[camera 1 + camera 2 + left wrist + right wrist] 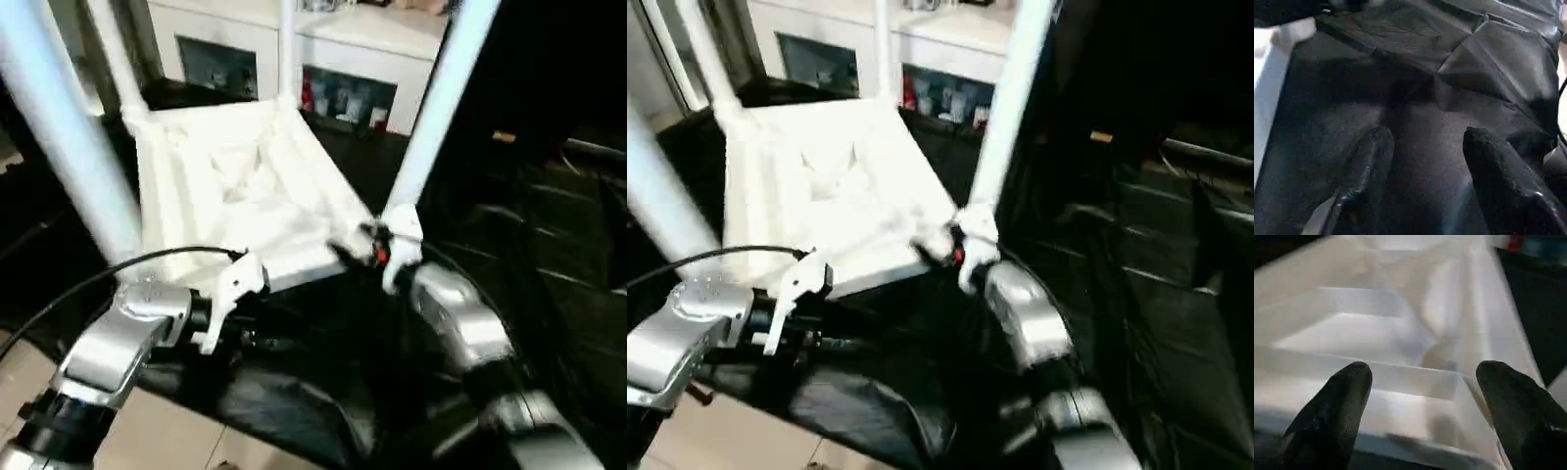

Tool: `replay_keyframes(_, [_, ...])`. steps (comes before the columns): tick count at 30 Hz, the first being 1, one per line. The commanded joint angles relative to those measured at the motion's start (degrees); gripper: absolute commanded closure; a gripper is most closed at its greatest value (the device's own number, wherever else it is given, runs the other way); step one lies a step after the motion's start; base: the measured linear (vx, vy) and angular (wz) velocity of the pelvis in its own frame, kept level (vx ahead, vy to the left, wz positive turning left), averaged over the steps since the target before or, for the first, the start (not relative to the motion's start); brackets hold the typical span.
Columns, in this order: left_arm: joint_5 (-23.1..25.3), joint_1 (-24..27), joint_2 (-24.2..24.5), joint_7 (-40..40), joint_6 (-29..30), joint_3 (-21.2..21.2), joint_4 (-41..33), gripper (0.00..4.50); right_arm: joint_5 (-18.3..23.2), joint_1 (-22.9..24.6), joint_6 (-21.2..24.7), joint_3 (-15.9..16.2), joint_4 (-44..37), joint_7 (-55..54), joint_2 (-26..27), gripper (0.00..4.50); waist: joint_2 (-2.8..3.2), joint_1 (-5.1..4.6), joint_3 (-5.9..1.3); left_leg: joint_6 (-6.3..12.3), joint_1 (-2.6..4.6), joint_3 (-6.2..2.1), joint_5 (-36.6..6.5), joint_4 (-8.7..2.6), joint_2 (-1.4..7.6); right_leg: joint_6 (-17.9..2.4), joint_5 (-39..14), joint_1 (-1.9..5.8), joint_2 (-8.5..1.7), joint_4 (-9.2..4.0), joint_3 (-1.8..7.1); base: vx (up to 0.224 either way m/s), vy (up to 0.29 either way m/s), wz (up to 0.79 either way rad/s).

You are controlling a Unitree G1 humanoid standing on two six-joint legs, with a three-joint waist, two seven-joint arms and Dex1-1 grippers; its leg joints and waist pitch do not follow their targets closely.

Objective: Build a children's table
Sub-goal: Rotate table base

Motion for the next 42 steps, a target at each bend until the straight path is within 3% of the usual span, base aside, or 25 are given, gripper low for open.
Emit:
replay_keyframes(1, [-0.24, 0.66, 0.0, 0.57, 0.55, -0.6, -1.51, 1.49, -1.09, -2.2, -0.71, -2.77, 4.44, -5.12, -0.43, 0.68, 0.6, -0.38, -3.55, -2.95, 1.35, -1.11, -14.8, -4.24, 2.7, -11.46, -14.19, 1.87, -2.53, -3.4, 2.53, 0.0, 0.0, 0.0])
replay_keyframes(4, [-0.66, 2.24, 0.17, 1.5, 0.95, -0.4, -2.95, 1.18, -1.08, -7.02, -2.06, -4.93, 12.26, -11.98, -0.53, 0.68, 0.39, -0.66, -3.84, -2.04, 1.03, -0.93, -11.44, -3.88, 2.53, -12.29, -9.03, 2.2, -2.42, -2.69, 2.52, 0.0, 0.0, 0.0])
replay_keyframes(7, [-1.0, 3.54, 0.55, 1.82, 1.16, -0.12, -4.17, 1.1, -1.11, -9.13, -2.73, -5.53, 15.85, -13.97, -0.94, 0.68, 0.48, -0.62, -3.77, -1.17, 1.08, -0.71, -11.09, -3.66, 2.49, -12.55, -8.15, 2.12, -2.34, -2.62, 2.52, 0.0, 0.0, 0.0])
replay_keyframes(9, [-1.56, 5.41, 1.35, 1.86, 1.56, 0.4, -6.02, 0.86, -1.66, -10.95, -3.56, -5.79, 19.06, -15.65, -1.55, 0.68, 0.38, -0.72, -3.85, -1.06, 0.85, -0.84, -11.19, -3.67, 2.52, -12.32, -8.45, 2.38, -2.38, -2.47, 2.45, 0.0, 0.0, 0.0])
replay_keyframes(16, [-4.71, 11.27, 5.9, 0.63, 2.65, 4.16, -11.44, 0.31, -0.98, -14.17, -6.82, -7.56, 25.4, -13.02, -1.93, 0.68, 0.75, -1.39, -3.35, -2.01, 0.99, -1.0, -17.66, -3.73, 2.61, -11.14, -15.24, 1.75, -2.11, -3.13, 2.43, 0.0, 0.0, 0.0])
replay_keyframes(20, [-6.0, 14.27, 8.97, -1.56, -0.59, 8.27, -11.67, 0.04, -2.27, -12.45, -7.94, -5.37, 23.51, -7.52, -2.05, 0.68, 0.75, -1.69, -3.1, -2.43, 0.8, -1.35, -21.47, -3.83, 2.57, -10.3, -20.12, 1.48, -2.18, -3.49, 2.49, 0.0, 0.0, 0.0])
replay_keyframes(23, [-7.65, 15.52, 12.02, -3.77, -2.58, 13.74, -8.76, 0.04, -1.73, -8.75, -8.32, -4.1, 19.09, -2.88, -2.27, 0.68, 0.87, -1.55, -3.07, -2.33, 0.78, -1.34, -21.61, -3.83, 2.51, -9.68, -20.43, 1.42, -2.12, -3.61, 2.71, 0.0, 0.0, 0.0])
replay_keyframes(25, [-8.67, 15.51, 13.45, -3.86, -3.59, 16.92, -7.0, 0.04, -1.83, -5.93, -8.36, -3.36, 15.95, -0.58, -2.79, 0.68, 0.99, -1.55, -3.16, -2.58, 0.99, -1.3, -21.29, -3.85, 2.56, -10.3, -18.93, 1.29, -1.84, -3.42, 2.82, 0.0, 0.0, 0.0])
replay_keyframes(27, [-9.18, 13.57, 11.96, -1.98, -10.3, 20.82, -4.04, 0.04, -2.5, -1.87, -7.27, -2.6, 12.39, 1.38, -3.93, 0.68, 1.21, -1.21, -3.1, -2.42, 1.24, -1.23, -21.3, -3.94, 2.56, -10.6, -17.63, 1.21, -1.65, -3.65, 2.98, 0.0, 0.0, 0.0])
replay_keyframes(29, [-10.43, 12.3, 11.01, -1.89, -11.22, 22.13, -3.1, 0.04, -2.92, -0.22, -7.13, -2.03, 10.99, 1.99, -4.44, 0.68, 1.25, -1.0, -3.18, -2.72, 1.64, -1.11, -21.54, -3.91, 2.57, -10.85, -17.42, 1.04, -1.58, -3.6, 2.99, 0.0, 0.0, 0.0])
replay_keyframes(30, [-12.09, 10.39, 10.0, -2.24, -12.49, 23.15, -1.8, 0.04, -3.46, 2.03, -6.94, -1.5, 9.49, 2.68, -5.02, 0.68, 1.4, -1.1, -3.23, -3.05, 1.34, -1.29, -21.36, -3.96, 2.57, -11.47, -16.53, 1.28, -1.68, -3.3, 3.08, 0.0, 0.0, 0.0])
replay_keyframes(31, [-12.86, 9.62, 9.48, -2.53, -12.32, 23.09, -1.54, 0.04, -3.72, 2.66, -6.84, -1.43, 9.29, 2.37, -5.17, 0.68, 1.28, -0.98, -3.23, -3.17, 1.56, -1.14, -22.02, -3.93, 2.55, -11.37, -16.88, 1.08, -1.61, -3.43, 3.1, 0.0, 0.0, 0.0])
replay_keyframes(32, [-13.22, 9.21, 9.15, -2.68, -12.36, 22.95, -1.42, 0.04, -3.89, 2.96, -6.78, -1.42, 9.25, 2.05, -5.25, 0.68, 1.1, -1.15, -3.3, -3.18, 1.18, -1.31, -21.68, -3.99, 2.47, -11.45, -17.01, 1.47, -1.72, -3.29, 3.08, 0.0, 0.0, 0.0])
replay_keyframes(34, [-14.03, 7.95, 7.74, -2.46, -12.53, 22.38, -0.71, 0.04, -3.91, 3.83, -5.85, -1.84, 8.29, 0.83, -5.2, 0.68, 0.92, -1.25, -3.24, -3.04, 1.14, -1.25, -21.35, -3.94, 2.49, -11.31, -17.9, 1.48, -1.85, -3.47, 3.17, 0.0, 0.0, 0.0])
replay_keyframes(37, [-13.21, 5.14, 5.29, -1.81, -14.45, 20.62, 2.41, 0.04, -4.35, 5.0, -4.67, -1.87, 6.63, -0.17, -4.41, 0.68, 1.04, -1.16, -3.27, -2.89, 1.18, -1.23, -20.76, -3.87, 2.52, -10.88, -18.65, 1.42, -1.9, -3.59, 3.23, 0.0, 0.0, 0.0])
replay_keyframes(42, [-10.67, 0.78, 1.18, -0.25, -18.4, 17.53, 7.66, 0.04, -5.18, 4.76, -4.22, -0.28, 6.14, -0.41, -2.49, 0.68, 1.2, -1.11, -3.49, -2.8, 1.12, -1.2, -19.09, -3.82, 2.57, -11.73, -15.3, 1.65, -1.87, -3.29, 3.19, 0.0, 0.0, 0.0])
